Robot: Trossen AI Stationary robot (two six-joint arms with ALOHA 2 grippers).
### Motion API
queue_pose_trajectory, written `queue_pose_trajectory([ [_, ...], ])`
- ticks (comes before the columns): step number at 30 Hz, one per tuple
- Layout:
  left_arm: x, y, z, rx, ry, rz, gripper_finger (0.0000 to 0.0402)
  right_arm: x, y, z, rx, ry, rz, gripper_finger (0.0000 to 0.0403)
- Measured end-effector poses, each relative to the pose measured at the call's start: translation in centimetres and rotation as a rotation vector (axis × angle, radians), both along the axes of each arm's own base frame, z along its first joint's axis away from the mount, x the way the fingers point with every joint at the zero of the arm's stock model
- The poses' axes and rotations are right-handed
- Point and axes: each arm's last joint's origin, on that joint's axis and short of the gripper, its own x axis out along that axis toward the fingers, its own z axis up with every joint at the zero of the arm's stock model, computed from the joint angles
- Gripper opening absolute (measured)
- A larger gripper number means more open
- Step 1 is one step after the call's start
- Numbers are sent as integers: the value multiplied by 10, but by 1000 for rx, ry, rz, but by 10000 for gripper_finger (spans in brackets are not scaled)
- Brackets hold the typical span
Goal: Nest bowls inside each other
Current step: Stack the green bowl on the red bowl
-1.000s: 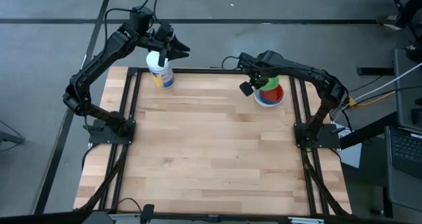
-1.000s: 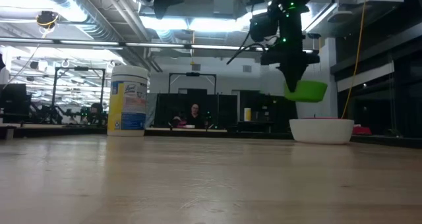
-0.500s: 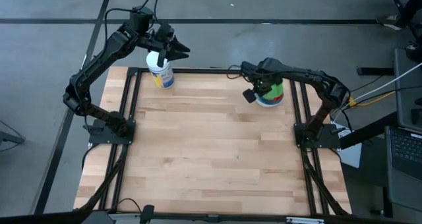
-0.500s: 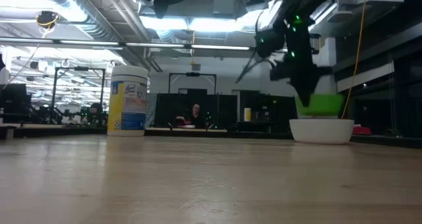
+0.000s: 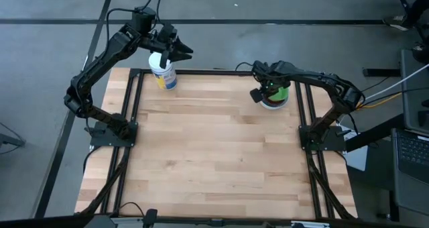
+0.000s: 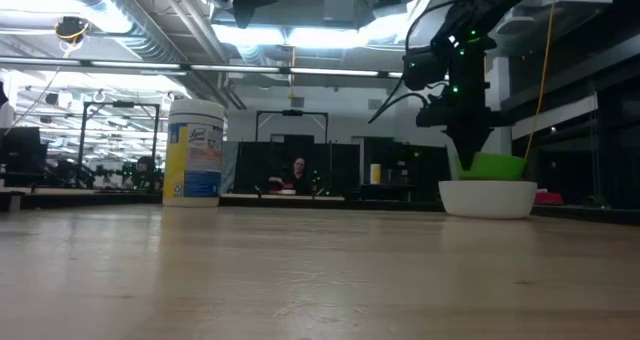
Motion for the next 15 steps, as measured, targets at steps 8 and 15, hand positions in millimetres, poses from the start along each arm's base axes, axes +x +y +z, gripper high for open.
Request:
queue_pose_trajectory([
  [8,0,0,0,-7,1,2,157,-6,-9,0,9,-9,12,1],
  [15,0,0,0,-5,3,8,157,-5,-10,0,8,-19,24,1],
])
